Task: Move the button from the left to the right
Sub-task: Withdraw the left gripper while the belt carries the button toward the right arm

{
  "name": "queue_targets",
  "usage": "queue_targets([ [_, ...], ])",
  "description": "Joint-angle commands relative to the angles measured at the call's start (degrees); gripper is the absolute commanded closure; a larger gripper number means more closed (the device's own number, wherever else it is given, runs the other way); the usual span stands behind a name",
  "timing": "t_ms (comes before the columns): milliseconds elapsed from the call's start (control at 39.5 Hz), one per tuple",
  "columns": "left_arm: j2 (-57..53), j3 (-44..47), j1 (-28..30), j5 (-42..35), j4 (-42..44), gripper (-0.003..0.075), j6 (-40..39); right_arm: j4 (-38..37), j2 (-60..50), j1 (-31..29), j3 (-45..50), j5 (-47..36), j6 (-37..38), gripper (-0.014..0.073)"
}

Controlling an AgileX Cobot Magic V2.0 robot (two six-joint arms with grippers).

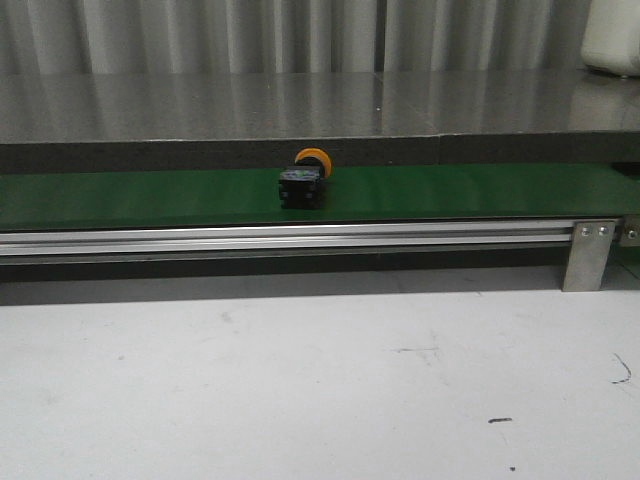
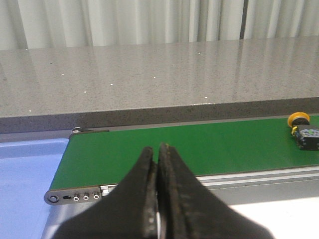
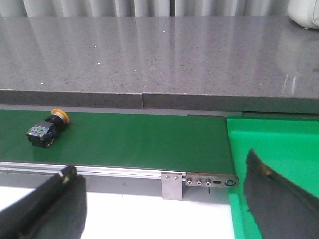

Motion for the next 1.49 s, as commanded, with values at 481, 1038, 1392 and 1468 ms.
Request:
queue_targets([
  [481, 0.62, -1.51, -0.11, -4.73, -0.73, 0.0741, -0.39, 0.28, 0.84, -0.32, -2.16, -4.31, -0.26, -0.0060],
  [1038, 0.62, -1.51, -0.11, -4.73, -0.73, 0.0741, -0.39, 0.28, 2.47, -0.32, -2.42, -3.28, 0.31, -0.0060],
  [1392, 0.62, -1.51, -0.11, -4.73, -0.73, 0.0741, -0.39, 0.28, 28.13, -0.51, -14.80, -1.62, 7.29, -0.0060],
  [1468, 0.62, -1.51, -0.11, -4.73, -0.73, 0.0741, -0.39, 0.28, 33.83, -0.51, -19.02, -0.37, 7.29, -0.0060],
])
